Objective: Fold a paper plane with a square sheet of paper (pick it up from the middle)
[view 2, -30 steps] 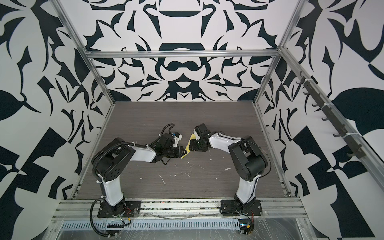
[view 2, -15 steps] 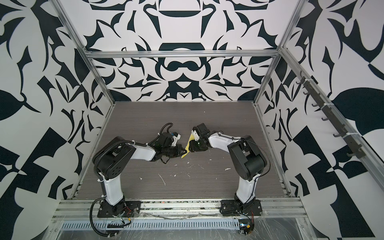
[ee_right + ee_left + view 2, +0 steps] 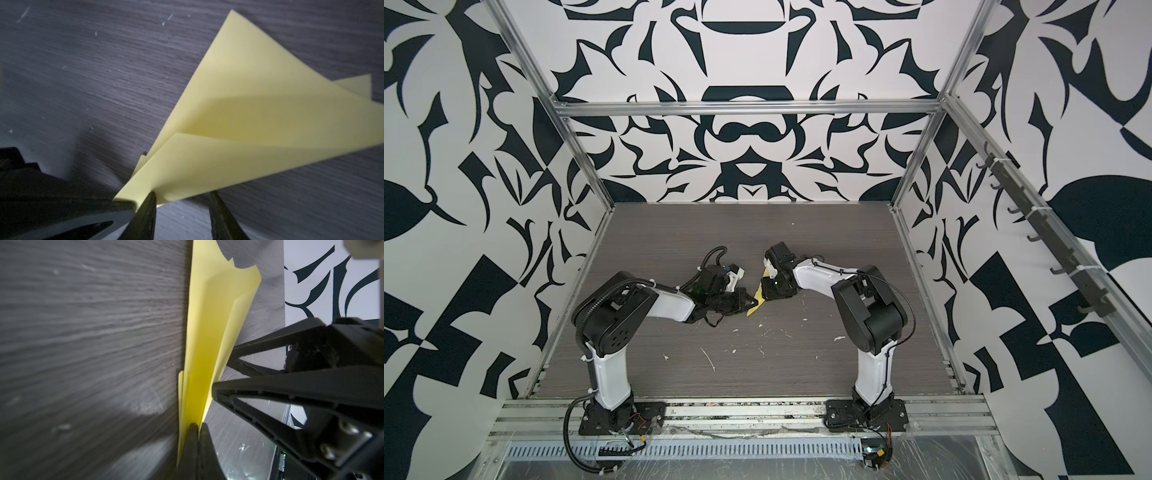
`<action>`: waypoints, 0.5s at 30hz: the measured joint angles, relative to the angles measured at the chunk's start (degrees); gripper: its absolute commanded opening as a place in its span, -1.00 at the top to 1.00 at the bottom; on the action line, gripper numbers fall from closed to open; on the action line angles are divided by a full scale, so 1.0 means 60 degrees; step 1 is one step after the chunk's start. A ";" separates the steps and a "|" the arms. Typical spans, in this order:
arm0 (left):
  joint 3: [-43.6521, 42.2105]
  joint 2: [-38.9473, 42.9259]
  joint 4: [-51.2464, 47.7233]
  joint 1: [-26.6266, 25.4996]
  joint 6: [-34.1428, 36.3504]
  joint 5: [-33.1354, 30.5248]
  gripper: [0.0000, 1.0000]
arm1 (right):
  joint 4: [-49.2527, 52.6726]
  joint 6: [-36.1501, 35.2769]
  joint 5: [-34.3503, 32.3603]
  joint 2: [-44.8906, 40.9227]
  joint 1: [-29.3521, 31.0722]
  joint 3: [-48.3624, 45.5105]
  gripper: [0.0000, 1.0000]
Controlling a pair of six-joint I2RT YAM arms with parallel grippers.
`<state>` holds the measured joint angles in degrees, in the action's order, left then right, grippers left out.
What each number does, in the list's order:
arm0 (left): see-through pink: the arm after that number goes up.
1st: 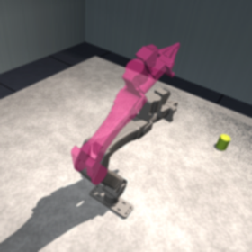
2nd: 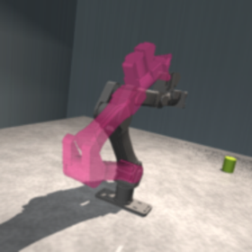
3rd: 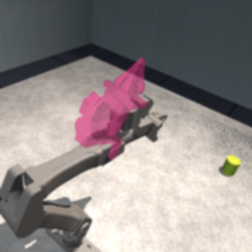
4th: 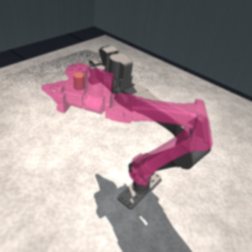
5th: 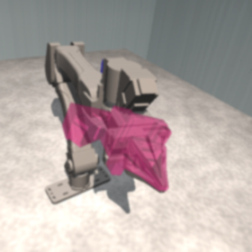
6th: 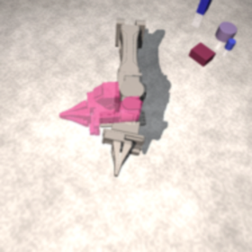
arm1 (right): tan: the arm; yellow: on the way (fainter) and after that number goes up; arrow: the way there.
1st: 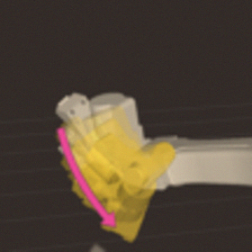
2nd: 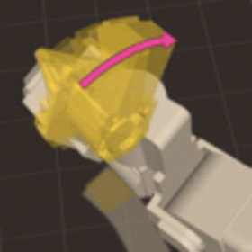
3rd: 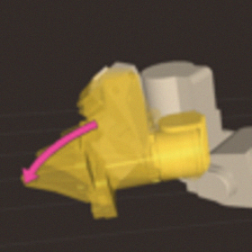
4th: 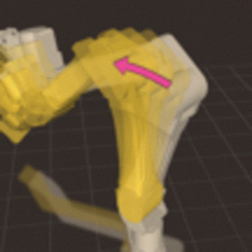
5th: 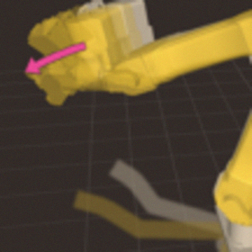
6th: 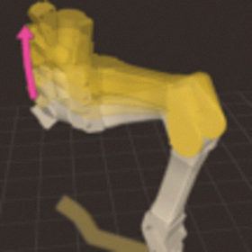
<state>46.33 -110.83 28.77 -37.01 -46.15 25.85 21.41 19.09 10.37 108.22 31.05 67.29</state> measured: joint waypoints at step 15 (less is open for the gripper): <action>0.0000 0.0004 -0.0004 0.0015 -0.0095 0.0018 0.78 | 0.0506 0.0040 -0.1344 0.0317 0.0477 0.0503 0.05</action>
<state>46.33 -110.80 28.75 -36.93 -46.72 25.96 24.45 19.33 2.31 110.13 33.91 70.30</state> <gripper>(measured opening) 0.098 0.475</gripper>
